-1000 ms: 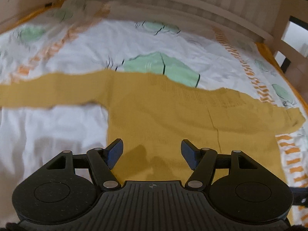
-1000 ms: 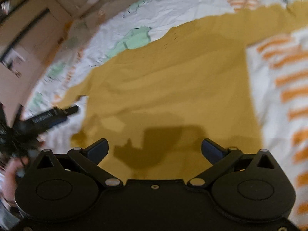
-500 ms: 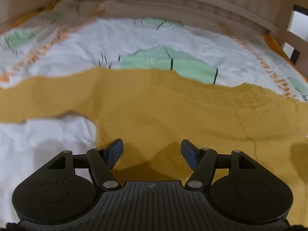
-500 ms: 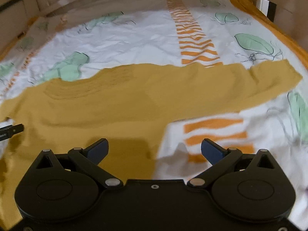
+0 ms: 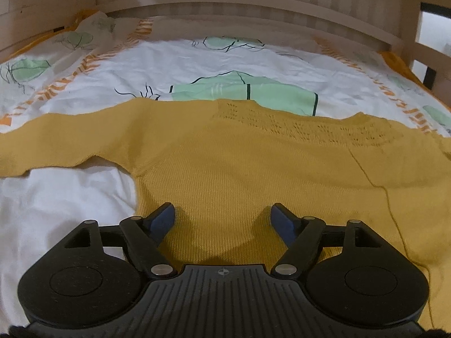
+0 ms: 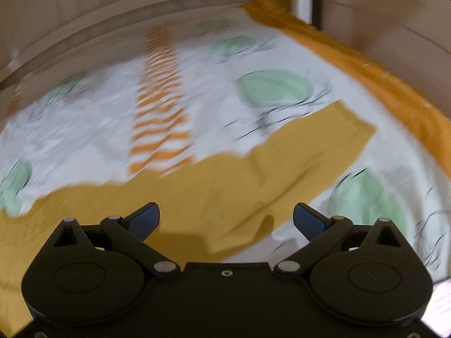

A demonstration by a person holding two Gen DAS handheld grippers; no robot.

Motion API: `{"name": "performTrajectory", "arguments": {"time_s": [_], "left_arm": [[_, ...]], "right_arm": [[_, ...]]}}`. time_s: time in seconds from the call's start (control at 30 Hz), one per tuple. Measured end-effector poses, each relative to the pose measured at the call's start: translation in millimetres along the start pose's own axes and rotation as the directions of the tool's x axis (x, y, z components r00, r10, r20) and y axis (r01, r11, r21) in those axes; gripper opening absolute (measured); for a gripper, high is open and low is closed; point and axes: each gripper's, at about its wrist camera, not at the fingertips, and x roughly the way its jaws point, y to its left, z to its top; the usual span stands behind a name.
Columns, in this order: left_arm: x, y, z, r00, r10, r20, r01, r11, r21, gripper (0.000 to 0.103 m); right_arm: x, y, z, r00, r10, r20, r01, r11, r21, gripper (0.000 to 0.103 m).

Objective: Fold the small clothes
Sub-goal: 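Move the right tool over the sweater toward the sleeve cuff, then grasp the sleeve cuff with the right tool and lift it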

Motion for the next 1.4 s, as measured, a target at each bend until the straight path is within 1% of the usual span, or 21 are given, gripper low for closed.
{"name": "performTrajectory", "arguments": {"time_s": [0.03,0.07,0.23,0.37,0.43,0.5,0.53,0.63,0.7,0.8,0.83,0.9,0.97,1.03,1.07,1.1,1.13,1.17,1.23,1.33,1.4], "left_arm": [[1.0,0.3,-0.3,1.000,-0.002,0.001,0.002,1.000,-0.005,0.076],[2.1,0.0,0.1,1.000,-0.002,0.004,0.002,1.000,-0.007,0.077],[5.1,-3.6,0.1,1.000,0.006,0.007,-0.006,1.000,0.006,0.080],[5.6,-2.7,-0.7,1.000,0.004,0.007,-0.004,1.000,0.003,0.081],[5.8,-2.1,-1.1,1.000,0.003,0.008,-0.003,1.000,0.002,0.081],[5.9,-1.7,-1.0,1.000,0.002,0.008,-0.002,1.000,0.000,0.082],[6.0,-1.6,-1.0,1.000,0.001,0.008,-0.001,1.000,-0.001,0.082],[6.1,-1.2,-0.8,1.000,0.000,0.008,0.000,1.000,-0.001,0.082],[6.2,-1.8,-0.5,1.000,0.003,0.006,-0.003,1.000,0.001,0.082],[5.3,-1.5,0.4,1.000,-0.001,0.005,0.001,1.000,-0.002,0.082],[4.8,-1.3,1.1,1.000,-0.002,0.004,0.002,1.000,-0.003,0.082],[3.5,-0.5,1.7,1.000,-0.007,0.003,0.007,1.000,-0.007,0.081],[1.4,-0.5,3.0,1.000,-0.017,0.007,0.017,1.000,-0.014,0.081],[-0.3,-1.7,4.1,0.999,-0.037,0.011,0.038,0.999,-0.019,0.081],[-1.2,-2.7,4.2,0.999,-0.048,0.013,0.048,0.999,-0.018,0.081],[-2.2,-3.6,4.7,0.998,-0.056,0.014,0.056,0.998,-0.018,0.080],[-3.3,-4.9,5.3,0.998,-0.066,0.014,0.066,0.998,-0.017,0.080],[-4.4,-5.9,6.1,0.997,-0.082,0.012,0.082,0.996,-0.016,0.080],[-5.8,-7.9,8.9,0.994,-0.107,0.002,0.107,0.994,-0.023,0.080],[-8.8,-9.1,14.4,0.991,-0.135,-0.016,0.134,0.990,-0.043,0.080],[-12.2,-8.8,19.6,0.989,-0.149,-0.026,0.147,0.988,-0.055,0.080]], "right_arm": [[4.6,-12.0,7.2,1.000,-0.008,0.003,0.008,0.999,0.031,0.096],[9.5,-23.0,13.4,1.000,-0.017,0.000,0.017,0.998,0.063,0.092],[36.1,-73.0,30.9,0.999,-0.043,-0.018,0.046,0.972,0.230,0.092],[52.3,-94.8,37.3,0.999,-0.044,-0.015,0.047,0.952,0.302,0.088],[58.0,-102.7,40.3,0.999,-0.034,0.001,0.031,0.942,0.334,0.087],[64.5,-108.0,42.2,1.000,-0.015,0.015,0.008,0.932,0.363,0.080],[67.8,-110.1,42.8,1.000,-0.013,0.018,0.005,0.926,0.377,0.078],[75.8,-115.4,41.9,0.999,-0.046,0.014,0.036,0.910,0.413,0.074],[79.6,-121.0,39.2,0.998,-0.056,0.016,0.044,0.896,0.441,0.068],[82.2,-128.9,32.2,0.995,-0.093,0.027,0.068,0.869,0.490,0.067],[82.9,-131.1,30.1,0.994,-0.106,0.029,0.078,0.866,0.493,0.067],[80.0,-133.4,26.0,0.990,-0.136,0.049,0.094,0.865,0.492,0.063],[79.6,-135.5,24.7,0.987,-0.150,0.060,0.102,0.866,0.490,0.063],[84.6,-138.5,24.4,0.991,-0.123,0.052,0.082,0.866,0.493,0.064],[87.3,-138.6,25.1,0.993,-0.107,0.049,0.070,0.871,0.487,0.062],[89.0,-137.4,26.1,0.994,-0.096,0.052,0.060,0.878,0.474,0.051],[90.6,-135.4,27.6,0.995,-0.084,0.048,0.053,0.888,0.457,0.036],[91.9,-134.0,29.1,0.996,-0.075,0.038,0.050,0.892,0.450,0.016],[89.8,-128.5,30.5,0.997,-0.061,0.047,0.034,0.894,0.447,0.014],[74.5,-110.4,39.2,0.994,-0.066,0.085,0.029,0.927,0.374,0.013],[58.2,-97.6,47.8,0.994,-0.048,0.102,0.011,0.942,0.337,0.013]]}}
